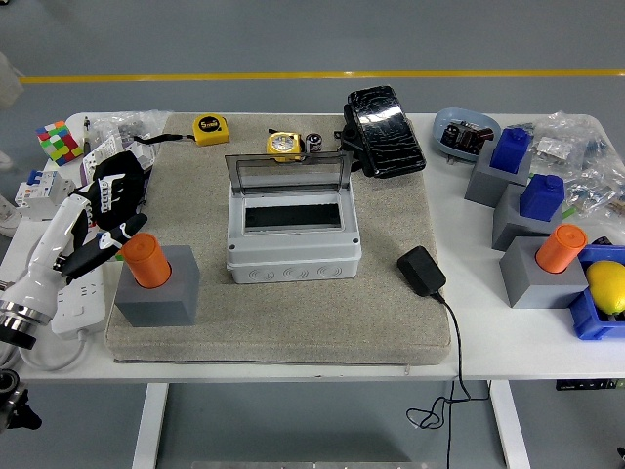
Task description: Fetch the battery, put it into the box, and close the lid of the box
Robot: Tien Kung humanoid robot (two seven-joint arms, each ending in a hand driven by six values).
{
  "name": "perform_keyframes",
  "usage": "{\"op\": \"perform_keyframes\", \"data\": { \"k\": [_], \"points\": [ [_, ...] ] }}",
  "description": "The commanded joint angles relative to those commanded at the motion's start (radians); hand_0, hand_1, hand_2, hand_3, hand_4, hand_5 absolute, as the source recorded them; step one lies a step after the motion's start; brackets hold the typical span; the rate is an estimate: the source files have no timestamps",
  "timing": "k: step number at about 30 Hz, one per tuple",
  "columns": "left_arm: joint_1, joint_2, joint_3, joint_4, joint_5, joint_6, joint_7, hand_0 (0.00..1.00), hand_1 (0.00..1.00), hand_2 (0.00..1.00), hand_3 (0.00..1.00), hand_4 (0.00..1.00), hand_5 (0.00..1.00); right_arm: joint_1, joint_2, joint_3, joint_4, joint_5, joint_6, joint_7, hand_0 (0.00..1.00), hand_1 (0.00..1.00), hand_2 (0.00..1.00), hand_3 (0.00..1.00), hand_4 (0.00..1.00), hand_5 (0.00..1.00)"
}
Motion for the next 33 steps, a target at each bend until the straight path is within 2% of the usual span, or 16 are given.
{"op": "perform_keyframes", "data": {
  "k": [2, 3, 8, 9, 14, 15, 20, 21, 33],
  "points": [
    [0.001, -0.005, 0.006, 0.007, 0.004, 0.011, -0.007, 0.785, 0.846, 0.877, 0.843, 0.998, 0.753, -0.001, 0.001, 0.000, 0.000, 0.000, 0.000, 0.000, 0.641, 0.656, 0.659, 0.532, 0.948, 0.432],
    [0.001, -0.007, 0.009, 0.010, 0.005, 0.017, -0.011, 0.778, 0.826, 0.790, 0.772, 0.998, 0.539, -0.001, 0.001, 0.000, 0.000, 0.000, 0.000, 0.001, 0.642, 0.656, 0.658, 0.532, 0.947, 0.431],
    [-0.008, -0.024, 0.031, 0.034, 0.030, 0.050, -0.035, 0.778, 0.826, 0.790, 0.772, 0.998, 0.539, 0.001, 0.003, -0.001, 0.002, 0.000, -0.003, 0.003, 0.642, 0.656, 0.658, 0.532, 0.947, 0.431],
    [-0.010, -0.026, 0.035, 0.037, 0.035, 0.055, -0.037, 0.723, 0.736, 0.698, 0.678, 0.998, 0.316, 0.001, 0.003, -0.001, 0.003, 0.001, -0.003, 0.003, 0.641, 0.655, 0.658, 0.532, 0.947, 0.432],
    [-0.024, -0.041, 0.048, 0.062, 0.052, 0.069, -0.031, 0.723, 0.736, 0.698, 0.678, 0.998, 0.316, 0.000, 0.003, -0.002, 0.002, 0.001, -0.003, 0.003, 0.641, 0.655, 0.658, 0.532, 0.947, 0.432],
    [-0.027, -0.045, 0.051, 0.068, 0.052, 0.071, -0.031, 0.561, 0.642, 0.640, 0.667, 0.998, 0.107, 0.000, 0.004, -0.001, 0.001, 0.001, -0.002, 0.003, 0.641, 0.655, 0.658, 0.532, 0.947, 0.433],
    [-0.040, -0.068, 0.057, 0.088, 0.046, 0.075, -0.035, 0.561, 0.642, 0.640, 0.667, 0.998, 0.107, 0.001, 0.005, -0.001, 0.001, 0.002, 0.001, 0.003, 0.641, 0.655, 0.658, 0.532, 0.947, 0.433],
    [-0.042, -0.070, 0.060, 0.091, 0.045, 0.074, -0.035, 0.462, 0.574, 0.579, 0.648, 0.998, 0.021, 0.001, 0.005, -0.001, 0.001, 0.002, 0.001, 0.003, 0.641, 0.656, 0.658, 0.532, 0.947, 0.431],
    [-0.049, -0.083, 0.072, 0.108, -0.013, 0.072, -0.057, 0.449, 0.543, 0.557, 0.632, 0.998, 0.002, 0.002, 0.008, 0.000, 0.002, 0.002, 0.001, 0.003, 0.642, 0.655, 0.658, 0.532, 0.946, 0.431]
  ]
}}
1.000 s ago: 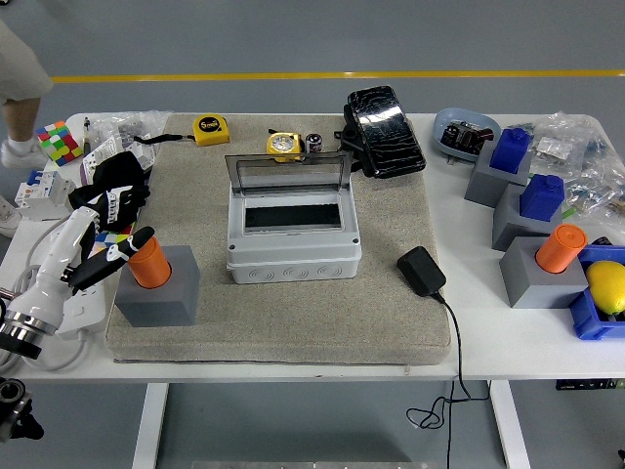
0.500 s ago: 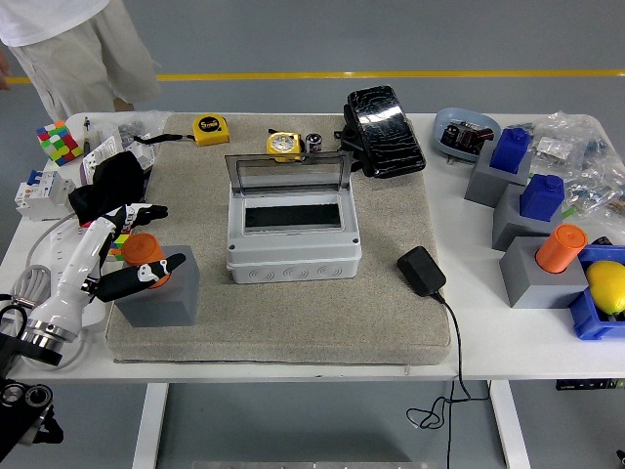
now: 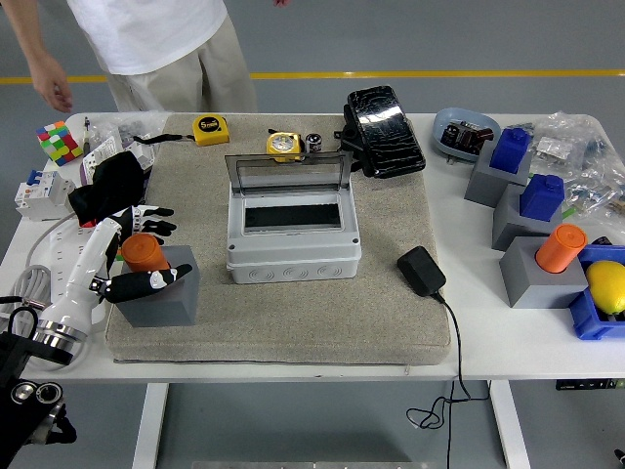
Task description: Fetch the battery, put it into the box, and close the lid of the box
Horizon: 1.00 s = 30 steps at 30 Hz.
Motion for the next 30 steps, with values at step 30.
{"op": "perform_keyframes", "data": {
  "k": [30],
  "points": [
    [-0.029, -0.057, 0.038, 0.055, -0.144, 0.000, -0.060, 0.138, 0.246, 0.339, 0.445, 0.913, 0.002, 0.000, 0.004, -0.005, 0.000, 0.006, 0.000, -0.001, 0.641, 0.655, 0.657, 0.532, 0.946, 0.431]
  ]
}}
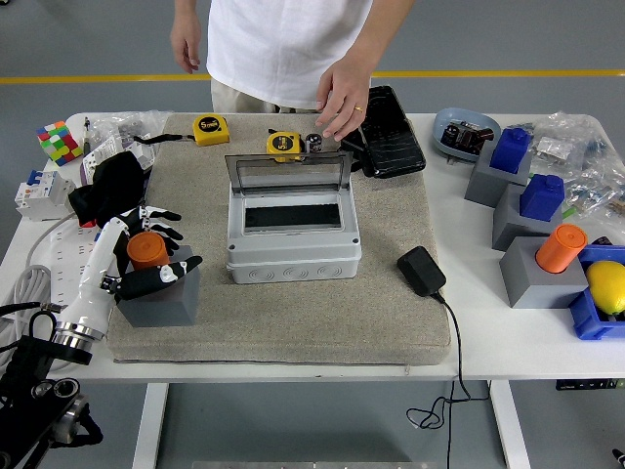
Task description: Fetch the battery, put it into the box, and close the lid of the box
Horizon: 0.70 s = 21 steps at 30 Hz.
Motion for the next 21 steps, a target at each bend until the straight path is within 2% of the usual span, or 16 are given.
{"op": "perform_keyframes", "data": {
  "k": [5, 6, 11, 12, 17, 18, 21],
  "points": [
    [-0.002, -0.004, 0.003, 0.007, -0.022, -0.005, -0.007, 0.138, 0.246, 0.339, 0.445, 0.913, 0.002, 0.001, -0.001, -0.002, 0.000, 0.001, 0.001, -0.001, 0.641, 0.655, 0.657, 0.532, 0.946, 0.431],
    [-0.002, -0.004, 0.004, 0.007, -0.025, -0.004, -0.009, 0.125, 0.197, 0.296, 0.355, 0.850, 0.002, 0.001, -0.001, -0.002, 0.000, 0.000, 0.001, -0.001, 0.643, 0.655, 0.657, 0.532, 0.945, 0.431],
    [-0.003, -0.004, 0.007, 0.005, -0.042, 0.011, -0.041, 0.125, 0.197, 0.296, 0.355, 0.850, 0.002, 0.001, -0.002, -0.001, 0.000, 0.000, 0.000, -0.002, 0.643, 0.655, 0.657, 0.532, 0.945, 0.431],
    [-0.004, -0.005, 0.007, 0.005, -0.046, 0.016, -0.050, 0.108, 0.141, 0.236, 0.231, 0.731, 0.002, 0.001, -0.002, -0.001, 0.000, 0.000, -0.001, -0.002, 0.641, 0.655, 0.657, 0.531, 0.945, 0.431],
    [-0.008, -0.007, 0.006, 0.001, -0.052, 0.029, -0.069, 0.108, 0.141, 0.236, 0.231, 0.731, 0.002, 0.003, -0.002, -0.005, 0.000, 0.000, -0.003, 0.001, 0.641, 0.655, 0.657, 0.531, 0.945, 0.431],
    [-0.008, -0.007, 0.007, -0.001, -0.053, 0.030, -0.071, 0.105, 0.131, 0.231, 0.227, 0.694, 0.002, 0.003, -0.001, -0.006, 0.000, 0.000, -0.003, 0.002, 0.641, 0.655, 0.657, 0.531, 0.945, 0.430],
    [-0.009, -0.005, 0.008, -0.012, -0.052, 0.031, -0.073, 0.105, 0.131, 0.231, 0.227, 0.694, 0.002, 0.003, -0.001, -0.008, 0.000, 0.001, -0.004, 0.004, 0.641, 0.655, 0.657, 0.531, 0.945, 0.430]
  ]
}}
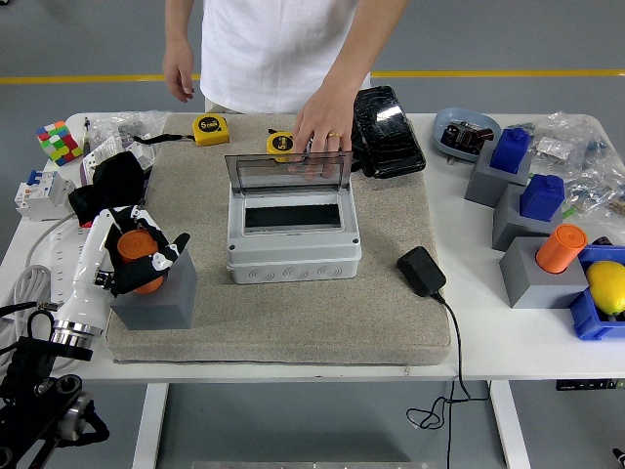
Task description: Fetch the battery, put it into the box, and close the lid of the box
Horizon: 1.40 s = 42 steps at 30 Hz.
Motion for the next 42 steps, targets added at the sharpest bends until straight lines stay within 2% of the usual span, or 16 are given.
{"op": "perform_keyframes", "data": {
  "k": [8, 12, 14, 17, 22, 32, 33, 34, 38, 39, 42],
  "points": [
    [-0.021, 0.019, 0.007, -0.057, 0.040, -0.003, 0.016, 0.103, 0.126, 0.224, 0.219, 0.682, 0.002, -0.001, 0.000, -0.008, -0.002, 0.003, -0.003, 0.002, 0.641, 0.655, 0.656, 0.530, 0.944, 0.431],
    [-0.061, 0.043, 0.033, -0.104, 0.105, 0.008, 0.055, 0.101, 0.124, 0.220, 0.217, 0.678, 0.002, 0.003, 0.000, -0.009, -0.001, 0.005, -0.007, 0.003, 0.641, 0.654, 0.655, 0.531, 0.945, 0.429],
    [-0.098, 0.058, 0.060, -0.117, 0.139, 0.009, 0.084, 0.101, 0.124, 0.220, 0.217, 0.678, 0.002, 0.003, -0.001, -0.011, -0.001, 0.007, -0.007, 0.003, 0.641, 0.654, 0.655, 0.531, 0.945, 0.429],
    [-0.178, 0.076, 0.119, -0.106, 0.160, -0.001, 0.114, 0.097, 0.127, 0.220, 0.222, 0.681, 0.002, 0.004, -0.002, -0.015, -0.002, 0.010, -0.008, 0.002, 0.641, 0.654, 0.653, 0.531, 0.944, 0.429],
    [-0.303, 0.086, 0.222, -0.095, 0.219, 0.020, 0.189, 0.097, 0.122, 0.222, 0.227, 0.670, 0.002, 0.006, -0.003, -0.020, -0.001, 0.013, -0.014, 0.002, 0.641, 0.653, 0.655, 0.531, 0.945, 0.429],
    [-0.485, 0.068, 0.373, -0.053, 0.447, 0.023, 0.355, 0.094, 0.127, 0.229, 0.247, 0.673, 0.002, 0.000, 0.001, -0.026, -0.004, 0.018, -0.014, 0.001, 0.642, 0.654, 0.654, 0.531, 0.944, 0.428],
    [-0.502, 0.065, 0.389, -0.046, 0.467, 0.022, 0.368, 0.096, 0.129, 0.235, 0.298, 0.719, 0.002, 0.000, 0.002, -0.026, -0.004, 0.019, -0.015, 0.002, 0.641, 0.654, 0.654, 0.531, 0.944, 0.428],
    [-0.514, 0.062, 0.399, -0.040, 0.479, 0.023, 0.376, 0.096, 0.129, 0.235, 0.298, 0.719, 0.002, 0.001, 0.002, -0.027, -0.004, 0.019, -0.015, 0.002, 0.641, 0.654, 0.654, 0.531, 0.944, 0.428],
    [-0.574, 0.040, 0.463, 0.000, 0.518, 0.027, 0.414, 0.096, 0.129, 0.235, 0.298, 0.719, 0.002, 0.004, 0.004, -0.029, -0.003, 0.021, -0.018, 0.004, 0.641, 0.654, 0.654, 0.531, 0.944, 0.428],
    [-0.592, 0.031, 0.483, 0.013, 0.528, 0.024, 0.429, 0.095, 0.131, 0.238, 0.355, 0.765, 0.002, 0.004, 0.004, -0.030, -0.003, 0.022, -0.018, 0.005, 0.641, 0.654, 0.654, 0.531, 0.944, 0.429],
    [-0.628, 0.009, 0.524, 0.047, 0.551, 0.015, 0.462, 0.095, 0.131, 0.238, 0.355, 0.765, 0.002, 0.004, 0.005, -0.033, -0.003, 0.023, -0.020, 0.005, 0.641, 0.654, 0.654, 0.531, 0.944, 0.429]
  ]
}}
